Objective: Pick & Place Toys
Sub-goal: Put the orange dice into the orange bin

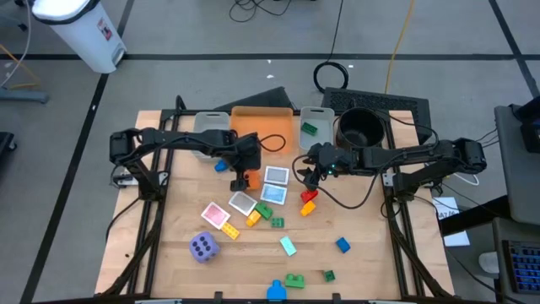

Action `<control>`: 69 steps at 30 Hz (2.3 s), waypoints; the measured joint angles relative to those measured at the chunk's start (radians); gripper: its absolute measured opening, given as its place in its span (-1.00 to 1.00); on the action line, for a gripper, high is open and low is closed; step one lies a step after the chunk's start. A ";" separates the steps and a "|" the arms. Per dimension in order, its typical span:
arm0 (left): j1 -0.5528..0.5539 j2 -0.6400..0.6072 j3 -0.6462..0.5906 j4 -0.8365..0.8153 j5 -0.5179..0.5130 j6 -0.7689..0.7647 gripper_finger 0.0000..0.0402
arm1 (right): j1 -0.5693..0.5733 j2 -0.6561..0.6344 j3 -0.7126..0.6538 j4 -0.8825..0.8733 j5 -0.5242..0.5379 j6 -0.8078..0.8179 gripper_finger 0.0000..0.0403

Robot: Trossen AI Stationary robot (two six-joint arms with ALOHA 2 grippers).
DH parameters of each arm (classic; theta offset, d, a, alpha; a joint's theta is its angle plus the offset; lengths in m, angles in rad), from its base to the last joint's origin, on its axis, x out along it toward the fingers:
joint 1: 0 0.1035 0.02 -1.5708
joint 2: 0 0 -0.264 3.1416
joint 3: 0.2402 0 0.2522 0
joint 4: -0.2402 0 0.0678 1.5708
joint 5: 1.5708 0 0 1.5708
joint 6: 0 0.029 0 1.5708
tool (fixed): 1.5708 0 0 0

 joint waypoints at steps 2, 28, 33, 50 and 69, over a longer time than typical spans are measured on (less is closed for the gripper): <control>-0.005 0.001 0.020 -0.041 -0.005 0.007 0.96 | 0.000 0.000 0.000 0.000 0.000 0.000 0.04; -0.014 0.003 0.158 -0.169 -0.197 -0.119 0.98 | -0.012 0.000 0.000 0.000 -0.001 0.000 0.04; -0.014 0.025 0.158 -0.168 -0.203 -0.156 0.98 | -0.012 0.000 0.000 0.000 0.000 0.002 0.04; -0.020 0.120 0.161 -0.164 -0.230 -0.158 0.98 | -0.011 0.000 -0.100 0.066 -0.006 0.108 0.04; -0.033 0.105 0.157 -0.208 -0.290 -0.203 0.98 | -0.011 0.000 -0.105 0.098 -0.007 0.082 0.04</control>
